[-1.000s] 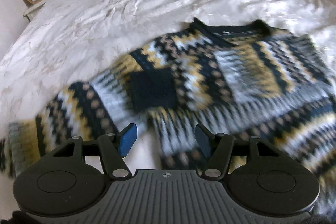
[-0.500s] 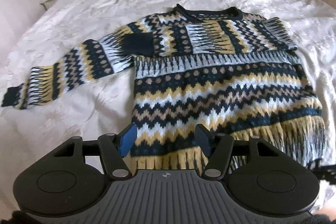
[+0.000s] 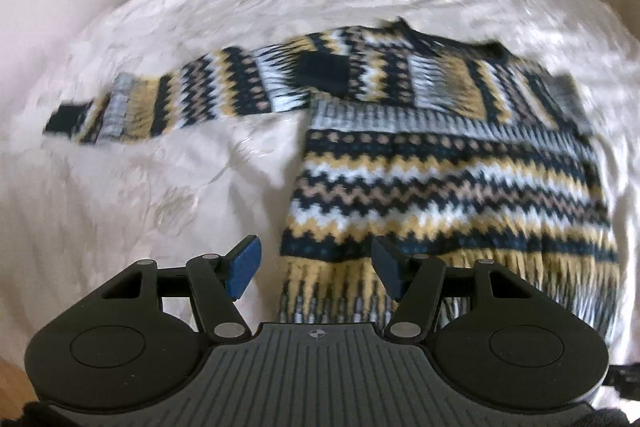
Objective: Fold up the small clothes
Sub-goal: 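Open the right tool to release the sleeve and withdraw, then move the left tool to the other sleeve cuff and grasp it, then fold the cuff across the sweater body with the left tool and release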
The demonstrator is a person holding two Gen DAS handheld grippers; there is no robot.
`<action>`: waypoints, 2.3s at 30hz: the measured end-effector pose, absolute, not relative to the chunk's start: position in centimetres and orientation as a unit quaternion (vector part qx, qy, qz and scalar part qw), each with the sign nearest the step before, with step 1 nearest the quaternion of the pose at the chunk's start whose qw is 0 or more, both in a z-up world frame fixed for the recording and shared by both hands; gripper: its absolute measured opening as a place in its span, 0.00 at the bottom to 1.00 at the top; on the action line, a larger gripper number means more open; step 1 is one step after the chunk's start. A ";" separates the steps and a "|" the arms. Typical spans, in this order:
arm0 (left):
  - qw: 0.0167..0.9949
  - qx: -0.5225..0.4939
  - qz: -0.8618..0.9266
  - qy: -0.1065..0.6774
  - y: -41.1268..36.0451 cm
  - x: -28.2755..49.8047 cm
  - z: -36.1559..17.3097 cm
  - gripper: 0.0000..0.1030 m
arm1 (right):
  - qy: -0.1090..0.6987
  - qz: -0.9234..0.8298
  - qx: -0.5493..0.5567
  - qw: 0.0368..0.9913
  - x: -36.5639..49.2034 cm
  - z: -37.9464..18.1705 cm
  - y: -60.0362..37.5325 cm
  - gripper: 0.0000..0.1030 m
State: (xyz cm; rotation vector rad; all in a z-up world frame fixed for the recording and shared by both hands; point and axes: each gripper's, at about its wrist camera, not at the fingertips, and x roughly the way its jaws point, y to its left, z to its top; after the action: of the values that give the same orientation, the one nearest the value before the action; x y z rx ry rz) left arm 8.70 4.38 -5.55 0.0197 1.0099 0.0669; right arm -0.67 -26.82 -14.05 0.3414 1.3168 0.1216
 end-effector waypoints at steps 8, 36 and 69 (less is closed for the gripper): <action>0.878 -0.057 0.096 0.465 12.7 12.1 -5.1 0.58 | 0.533 0.079 0.124 0.833 3.7 -8.2 -25.2 0.64; 0.835 -0.220 0.233 0.447 40.3 25.4 -13.0 0.60 | 0.486 0.172 0.102 0.851 20.3 -3.0 -9.5 0.67; 0.945 -0.171 -0.084 0.264 7.0 28.5 6.6 0.05 | 0.477 0.178 0.133 0.850 17.7 -4.4 -21.1 0.67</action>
State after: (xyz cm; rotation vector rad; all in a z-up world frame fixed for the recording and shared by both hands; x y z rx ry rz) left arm 28.55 6.98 6.61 -0.3483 0.5378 -0.1718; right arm 17.73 -21.11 -4.39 0.2797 1.0048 0.3739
